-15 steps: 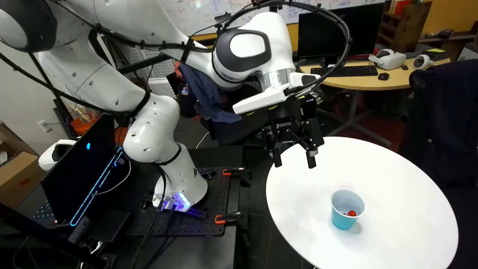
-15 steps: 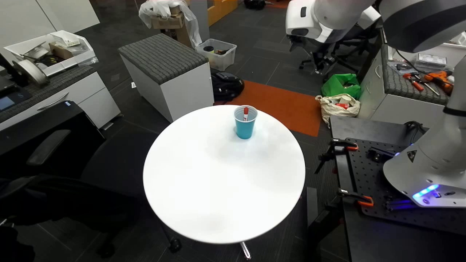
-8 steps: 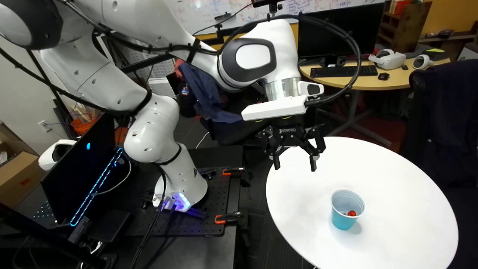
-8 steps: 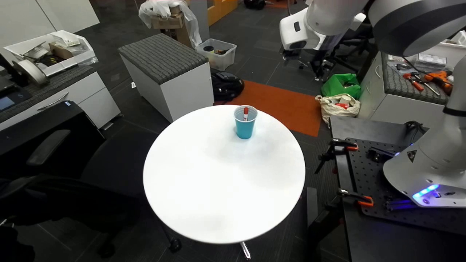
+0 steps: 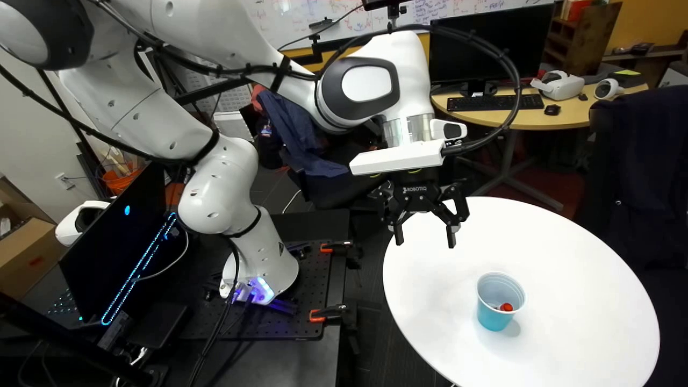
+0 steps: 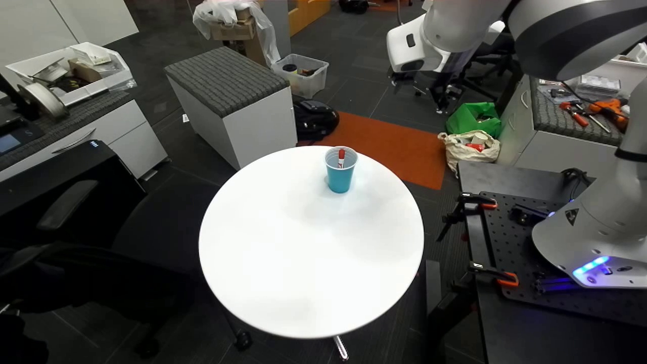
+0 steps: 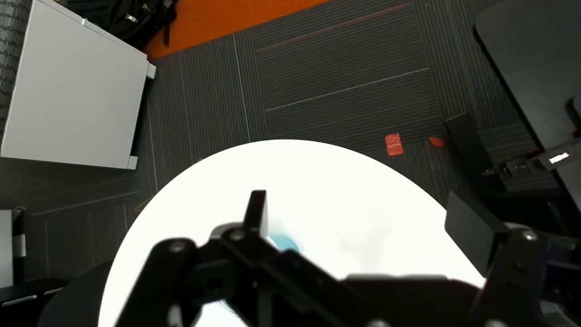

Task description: Remove the marker from the blue cup

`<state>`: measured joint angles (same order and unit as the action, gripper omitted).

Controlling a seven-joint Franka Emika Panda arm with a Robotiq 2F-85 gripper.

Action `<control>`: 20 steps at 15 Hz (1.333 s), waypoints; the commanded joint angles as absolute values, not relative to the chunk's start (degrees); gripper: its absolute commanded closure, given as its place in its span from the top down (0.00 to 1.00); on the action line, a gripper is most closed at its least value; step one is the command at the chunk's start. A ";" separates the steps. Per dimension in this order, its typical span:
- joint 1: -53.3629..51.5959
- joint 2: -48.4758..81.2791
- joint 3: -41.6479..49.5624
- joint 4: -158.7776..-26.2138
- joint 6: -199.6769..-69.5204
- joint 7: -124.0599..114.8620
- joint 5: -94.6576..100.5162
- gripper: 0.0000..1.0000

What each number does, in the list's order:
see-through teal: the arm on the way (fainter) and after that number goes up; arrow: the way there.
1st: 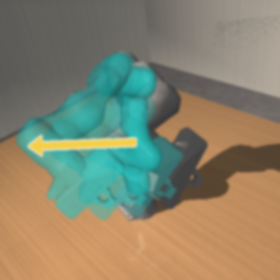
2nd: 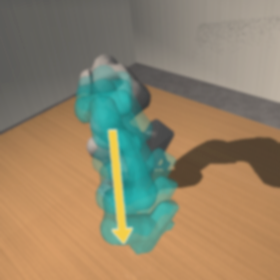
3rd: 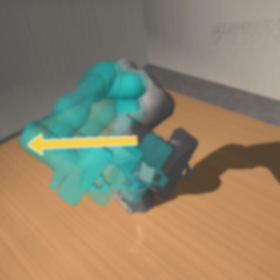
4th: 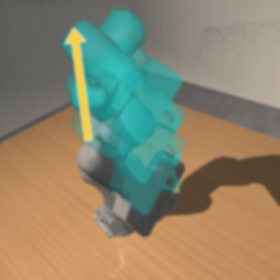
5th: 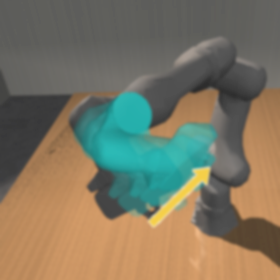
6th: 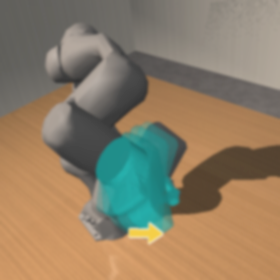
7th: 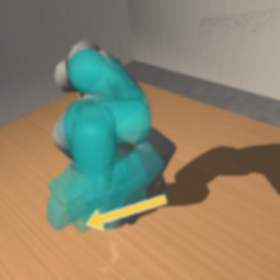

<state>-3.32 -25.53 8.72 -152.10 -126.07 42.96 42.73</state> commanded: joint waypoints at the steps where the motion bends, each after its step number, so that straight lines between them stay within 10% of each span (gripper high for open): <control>1: -1.60 -22.20 8.04 -150.14 -127.62 44.14 45.03 1.00; 20: 0.40 -3.72 7.07 -140.10 -137.90 55.56 45.18 0.90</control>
